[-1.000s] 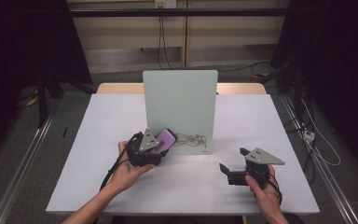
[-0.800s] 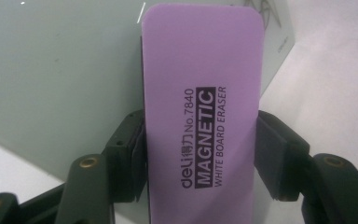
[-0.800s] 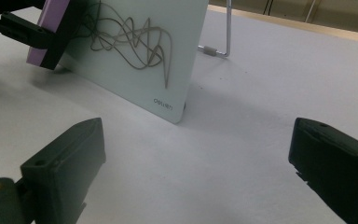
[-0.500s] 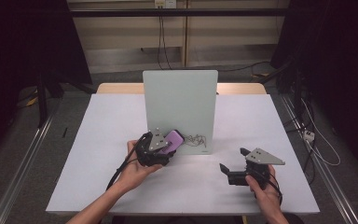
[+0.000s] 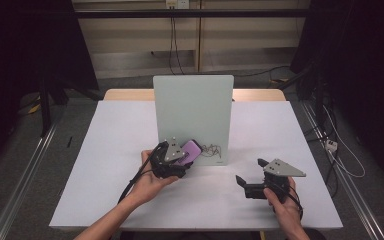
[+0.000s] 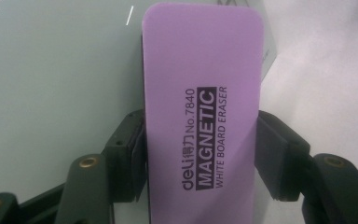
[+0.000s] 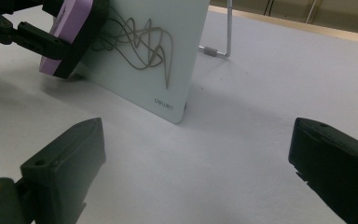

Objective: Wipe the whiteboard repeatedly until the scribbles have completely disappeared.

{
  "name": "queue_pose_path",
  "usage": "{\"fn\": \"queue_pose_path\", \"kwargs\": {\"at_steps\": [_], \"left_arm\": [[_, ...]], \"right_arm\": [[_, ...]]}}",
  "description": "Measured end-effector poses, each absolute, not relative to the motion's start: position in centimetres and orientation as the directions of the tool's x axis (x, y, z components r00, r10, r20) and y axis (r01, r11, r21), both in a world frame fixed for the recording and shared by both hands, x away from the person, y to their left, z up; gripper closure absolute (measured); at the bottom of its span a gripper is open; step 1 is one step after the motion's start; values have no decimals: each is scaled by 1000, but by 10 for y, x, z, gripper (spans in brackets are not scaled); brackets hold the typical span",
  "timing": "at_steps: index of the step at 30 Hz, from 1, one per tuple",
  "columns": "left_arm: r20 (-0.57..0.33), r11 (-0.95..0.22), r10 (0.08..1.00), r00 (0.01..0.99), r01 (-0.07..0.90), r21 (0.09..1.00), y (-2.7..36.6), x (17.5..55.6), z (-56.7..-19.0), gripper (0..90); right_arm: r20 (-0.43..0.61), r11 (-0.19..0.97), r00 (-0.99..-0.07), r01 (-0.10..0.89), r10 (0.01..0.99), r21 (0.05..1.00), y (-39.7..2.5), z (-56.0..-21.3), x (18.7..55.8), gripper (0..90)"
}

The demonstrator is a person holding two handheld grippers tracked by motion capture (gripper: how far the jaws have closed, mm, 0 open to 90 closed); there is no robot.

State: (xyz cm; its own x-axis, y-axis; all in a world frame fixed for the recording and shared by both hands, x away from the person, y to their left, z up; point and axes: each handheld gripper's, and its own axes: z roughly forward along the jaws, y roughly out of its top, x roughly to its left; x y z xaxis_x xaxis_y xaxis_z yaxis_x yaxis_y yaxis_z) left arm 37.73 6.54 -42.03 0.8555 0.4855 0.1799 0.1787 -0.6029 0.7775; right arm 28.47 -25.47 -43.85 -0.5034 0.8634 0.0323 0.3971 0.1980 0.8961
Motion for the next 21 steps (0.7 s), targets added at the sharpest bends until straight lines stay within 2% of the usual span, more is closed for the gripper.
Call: {"fn": "queue_pose_path", "kwargs": {"at_steps": [11, 21], "left_arm": [[137, -509, 572, 809, 219, 833, 106, 389, -390, 408], [165, -551, 560, 812, 216, 806, 115, 386, -401, 407]], "right_arm": [[33, 198, -502, 399, 864, 895, -254, -439, 285, 34], [32, 200, -504, 400, 863, 895, -254, -439, 285, 34]]}}
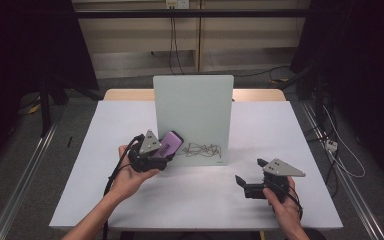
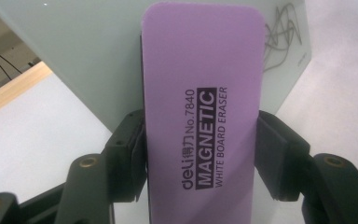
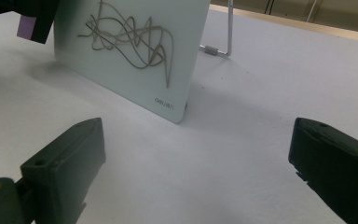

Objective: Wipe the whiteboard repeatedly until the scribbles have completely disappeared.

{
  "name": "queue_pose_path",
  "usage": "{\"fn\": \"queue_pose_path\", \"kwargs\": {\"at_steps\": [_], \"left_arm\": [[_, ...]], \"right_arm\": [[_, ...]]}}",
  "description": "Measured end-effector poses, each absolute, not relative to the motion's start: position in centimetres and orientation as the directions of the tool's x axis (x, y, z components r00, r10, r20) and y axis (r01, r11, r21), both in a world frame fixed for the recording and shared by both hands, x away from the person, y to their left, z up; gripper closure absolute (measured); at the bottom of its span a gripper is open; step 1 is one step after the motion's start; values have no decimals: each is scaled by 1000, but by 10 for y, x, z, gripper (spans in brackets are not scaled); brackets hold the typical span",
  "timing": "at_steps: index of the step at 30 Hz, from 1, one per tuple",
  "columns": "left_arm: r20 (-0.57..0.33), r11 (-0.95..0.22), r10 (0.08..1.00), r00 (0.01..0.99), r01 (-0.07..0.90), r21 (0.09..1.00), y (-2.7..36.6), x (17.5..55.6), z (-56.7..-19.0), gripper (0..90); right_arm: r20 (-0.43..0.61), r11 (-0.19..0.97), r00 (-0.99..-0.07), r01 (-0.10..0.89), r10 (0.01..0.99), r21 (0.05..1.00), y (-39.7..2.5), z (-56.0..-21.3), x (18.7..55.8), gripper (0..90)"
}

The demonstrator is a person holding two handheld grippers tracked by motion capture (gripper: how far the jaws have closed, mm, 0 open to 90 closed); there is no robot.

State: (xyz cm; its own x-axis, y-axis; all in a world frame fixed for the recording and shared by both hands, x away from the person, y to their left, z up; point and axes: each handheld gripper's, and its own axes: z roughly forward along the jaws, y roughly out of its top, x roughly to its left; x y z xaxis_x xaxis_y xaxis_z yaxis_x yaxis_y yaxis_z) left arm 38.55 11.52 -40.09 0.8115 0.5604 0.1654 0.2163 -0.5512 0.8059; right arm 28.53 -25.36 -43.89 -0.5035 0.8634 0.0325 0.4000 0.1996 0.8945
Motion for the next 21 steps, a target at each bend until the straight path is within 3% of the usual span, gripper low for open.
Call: {"fn": "queue_pose_path", "kwargs": {"at_steps": [21], "left_arm": [[181, -597, 513, 839, 197, 777, 84, 382, -413, 404]], "right_arm": [[32, 200, -504, 399, 863, 895, -253, -439, 285, 35]]}}
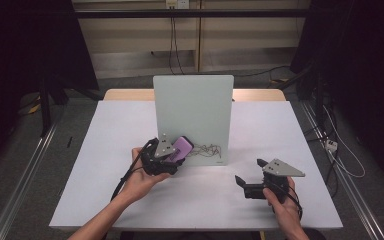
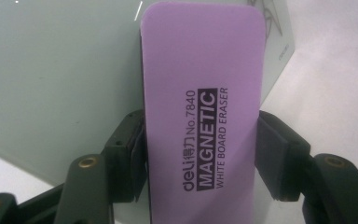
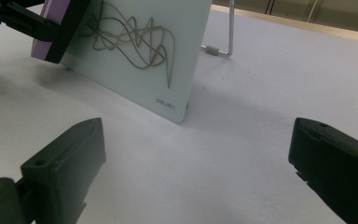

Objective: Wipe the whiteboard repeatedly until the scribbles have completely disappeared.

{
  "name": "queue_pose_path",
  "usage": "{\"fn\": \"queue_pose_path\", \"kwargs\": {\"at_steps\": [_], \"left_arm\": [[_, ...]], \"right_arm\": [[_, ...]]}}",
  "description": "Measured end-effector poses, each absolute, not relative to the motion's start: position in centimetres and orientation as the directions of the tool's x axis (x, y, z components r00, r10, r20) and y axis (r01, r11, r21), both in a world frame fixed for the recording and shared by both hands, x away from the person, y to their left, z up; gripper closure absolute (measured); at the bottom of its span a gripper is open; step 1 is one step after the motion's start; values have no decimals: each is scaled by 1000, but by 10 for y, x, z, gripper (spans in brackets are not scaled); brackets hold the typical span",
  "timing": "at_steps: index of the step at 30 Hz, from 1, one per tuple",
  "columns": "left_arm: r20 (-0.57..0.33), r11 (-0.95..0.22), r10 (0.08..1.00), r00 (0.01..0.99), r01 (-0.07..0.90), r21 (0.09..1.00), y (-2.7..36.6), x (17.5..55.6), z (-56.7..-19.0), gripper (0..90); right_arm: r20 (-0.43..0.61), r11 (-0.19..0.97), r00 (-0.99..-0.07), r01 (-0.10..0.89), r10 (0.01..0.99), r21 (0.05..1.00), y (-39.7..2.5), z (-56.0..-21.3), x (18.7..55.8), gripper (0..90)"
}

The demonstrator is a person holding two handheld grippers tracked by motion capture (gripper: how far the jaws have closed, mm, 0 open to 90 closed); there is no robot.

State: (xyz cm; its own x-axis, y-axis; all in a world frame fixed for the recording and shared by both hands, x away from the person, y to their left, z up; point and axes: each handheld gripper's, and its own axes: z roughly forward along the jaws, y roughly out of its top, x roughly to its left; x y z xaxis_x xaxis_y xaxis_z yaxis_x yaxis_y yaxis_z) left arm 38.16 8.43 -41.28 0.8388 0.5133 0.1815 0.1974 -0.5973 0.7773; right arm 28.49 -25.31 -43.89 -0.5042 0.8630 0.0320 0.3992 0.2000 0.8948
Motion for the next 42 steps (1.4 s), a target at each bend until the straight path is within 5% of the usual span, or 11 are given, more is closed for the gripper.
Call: {"fn": "queue_pose_path", "kwargs": {"at_steps": [42], "left_arm": [[147, -612, 460, 876, 193, 767, 37, 381, -416, 405]], "right_arm": [[32, 197, -501, 397, 865, 896, -255, -438, 283, 35]]}}
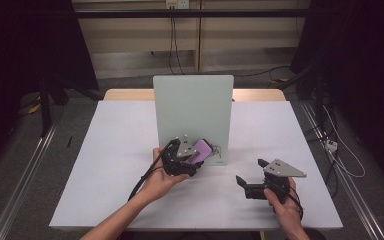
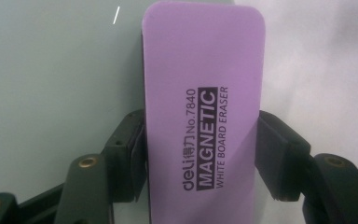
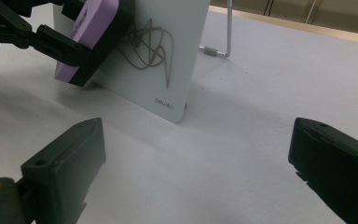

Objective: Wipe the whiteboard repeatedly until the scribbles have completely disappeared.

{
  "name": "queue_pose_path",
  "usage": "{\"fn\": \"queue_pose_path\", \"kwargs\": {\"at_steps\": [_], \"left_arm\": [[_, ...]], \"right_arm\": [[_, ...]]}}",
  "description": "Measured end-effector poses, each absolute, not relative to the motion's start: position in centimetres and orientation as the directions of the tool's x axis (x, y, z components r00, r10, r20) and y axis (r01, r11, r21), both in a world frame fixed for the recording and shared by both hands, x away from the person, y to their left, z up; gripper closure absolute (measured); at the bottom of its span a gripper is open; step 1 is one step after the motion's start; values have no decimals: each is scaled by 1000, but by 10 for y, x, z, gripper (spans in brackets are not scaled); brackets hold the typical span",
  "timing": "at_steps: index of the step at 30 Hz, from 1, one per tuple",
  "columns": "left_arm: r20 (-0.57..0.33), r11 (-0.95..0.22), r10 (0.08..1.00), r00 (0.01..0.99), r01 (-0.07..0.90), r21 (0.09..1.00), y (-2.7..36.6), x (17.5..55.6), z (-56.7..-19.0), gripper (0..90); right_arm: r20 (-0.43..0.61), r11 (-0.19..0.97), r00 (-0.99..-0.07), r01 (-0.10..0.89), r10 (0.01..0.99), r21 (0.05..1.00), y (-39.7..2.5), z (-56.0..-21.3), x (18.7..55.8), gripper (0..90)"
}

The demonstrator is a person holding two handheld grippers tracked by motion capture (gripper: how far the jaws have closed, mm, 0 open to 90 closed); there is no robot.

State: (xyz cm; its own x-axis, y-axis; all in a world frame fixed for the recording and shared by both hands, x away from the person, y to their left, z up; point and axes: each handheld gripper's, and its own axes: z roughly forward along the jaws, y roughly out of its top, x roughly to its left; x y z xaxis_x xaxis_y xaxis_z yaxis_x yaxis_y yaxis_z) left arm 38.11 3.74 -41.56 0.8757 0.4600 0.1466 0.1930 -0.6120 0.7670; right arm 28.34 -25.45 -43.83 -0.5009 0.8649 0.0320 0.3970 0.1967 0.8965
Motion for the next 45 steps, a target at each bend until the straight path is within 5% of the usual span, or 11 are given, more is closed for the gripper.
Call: {"fn": "queue_pose_path", "kwargs": {"at_steps": [11, 45], "left_arm": [[141, -558, 546, 826, 233, 797, 83, 386, -399, 405], [166, -642, 399, 902, 146, 753, -21, 380, -417, 406]], "right_arm": [[31, 198, -500, 399, 865, 895, -254, -438, 284, 35], [34, 192, -502, 392, 864, 900, -256, -437, 282, 35]]}}
